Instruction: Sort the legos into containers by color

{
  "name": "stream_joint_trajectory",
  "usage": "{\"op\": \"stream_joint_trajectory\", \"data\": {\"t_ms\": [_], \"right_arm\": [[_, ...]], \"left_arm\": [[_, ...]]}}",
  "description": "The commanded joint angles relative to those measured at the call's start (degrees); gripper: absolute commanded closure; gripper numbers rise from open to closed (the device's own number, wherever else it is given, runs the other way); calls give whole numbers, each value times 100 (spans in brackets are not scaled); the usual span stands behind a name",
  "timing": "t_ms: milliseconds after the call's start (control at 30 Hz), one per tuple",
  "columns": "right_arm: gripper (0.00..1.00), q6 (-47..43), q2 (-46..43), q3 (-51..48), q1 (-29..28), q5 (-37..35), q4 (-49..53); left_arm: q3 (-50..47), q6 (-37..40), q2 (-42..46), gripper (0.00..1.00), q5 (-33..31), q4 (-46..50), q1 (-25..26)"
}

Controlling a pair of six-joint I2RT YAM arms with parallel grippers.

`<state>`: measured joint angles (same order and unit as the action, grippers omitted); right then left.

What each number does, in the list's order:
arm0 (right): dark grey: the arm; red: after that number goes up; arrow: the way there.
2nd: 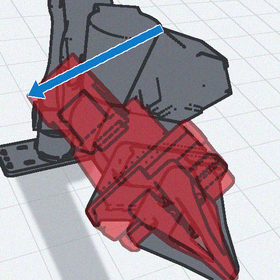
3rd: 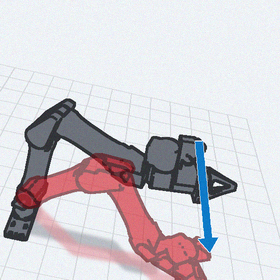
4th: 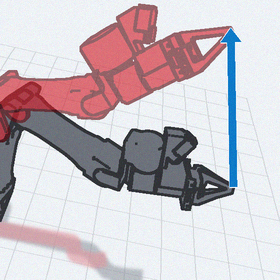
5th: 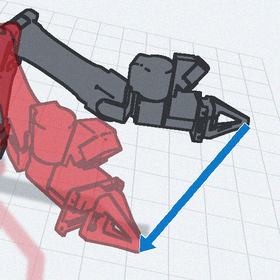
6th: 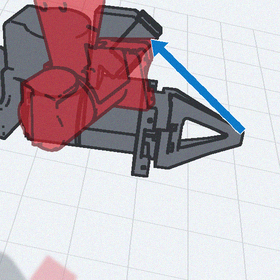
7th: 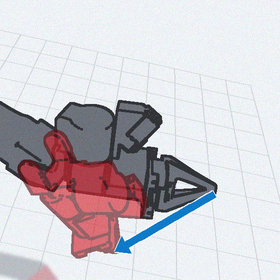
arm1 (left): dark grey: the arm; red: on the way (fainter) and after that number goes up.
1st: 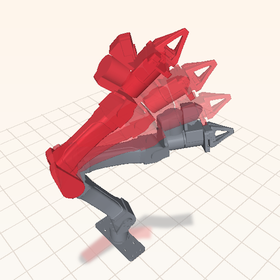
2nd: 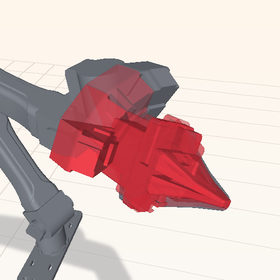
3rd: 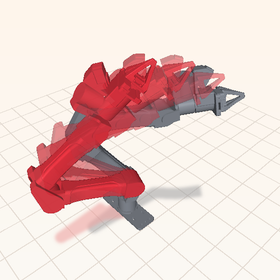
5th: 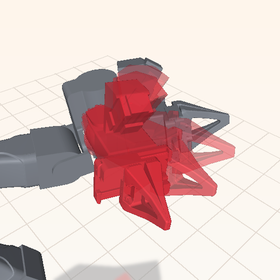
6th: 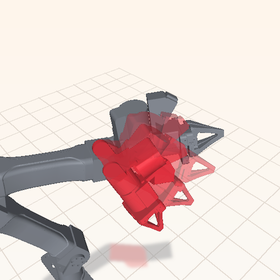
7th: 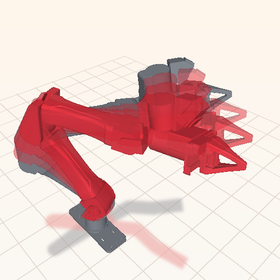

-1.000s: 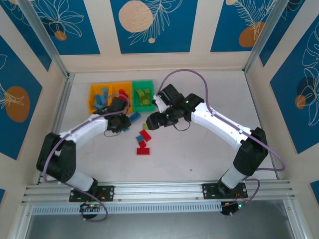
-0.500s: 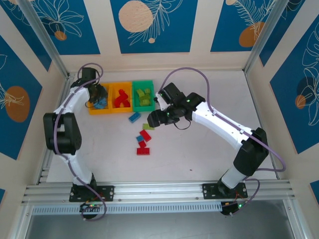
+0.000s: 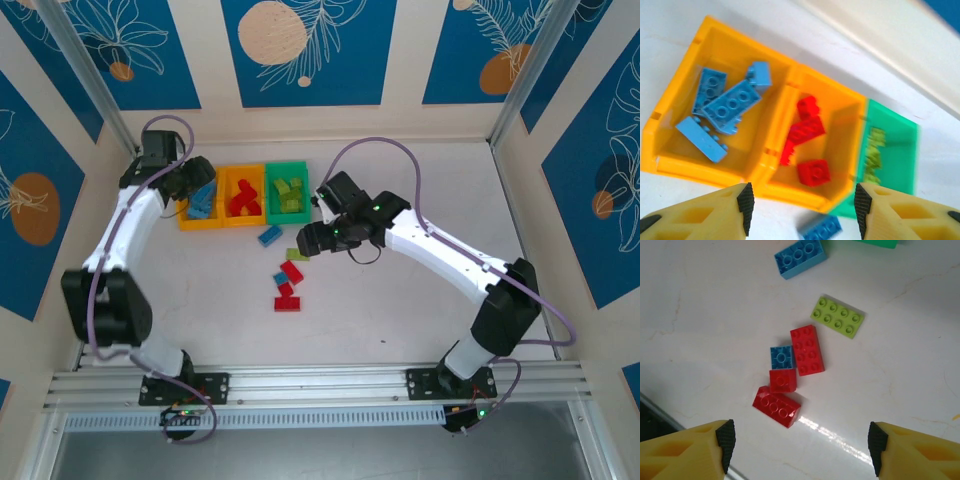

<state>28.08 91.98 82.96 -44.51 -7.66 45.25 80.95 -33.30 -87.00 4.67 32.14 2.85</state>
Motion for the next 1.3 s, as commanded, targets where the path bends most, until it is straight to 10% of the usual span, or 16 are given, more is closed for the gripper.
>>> {"op": "stream_joint_trajectory", "data": {"t_ms": [0,367,700,1100,1267], "right_arm": [[27,234,545,96,35,-465,-47],[25,2870,2286,1461,-69,-845,898],[7,2865,3783,2896,-215,-1324,1310],[18,2691,4649,3462,-339,-1303,1561],[27,2681,4559,3244,-297,-1253,1526]], "left_arm": [[-400,673,879,44,71,209,593],[-1880,3124,3008,35,758,875,1761],[-2157,4773,3699,0,1024,1445,1869],[-2189,4907,3733,0,1215,1497,1868],[-2308,5825,3923,0,2341,1758,1868]]}}
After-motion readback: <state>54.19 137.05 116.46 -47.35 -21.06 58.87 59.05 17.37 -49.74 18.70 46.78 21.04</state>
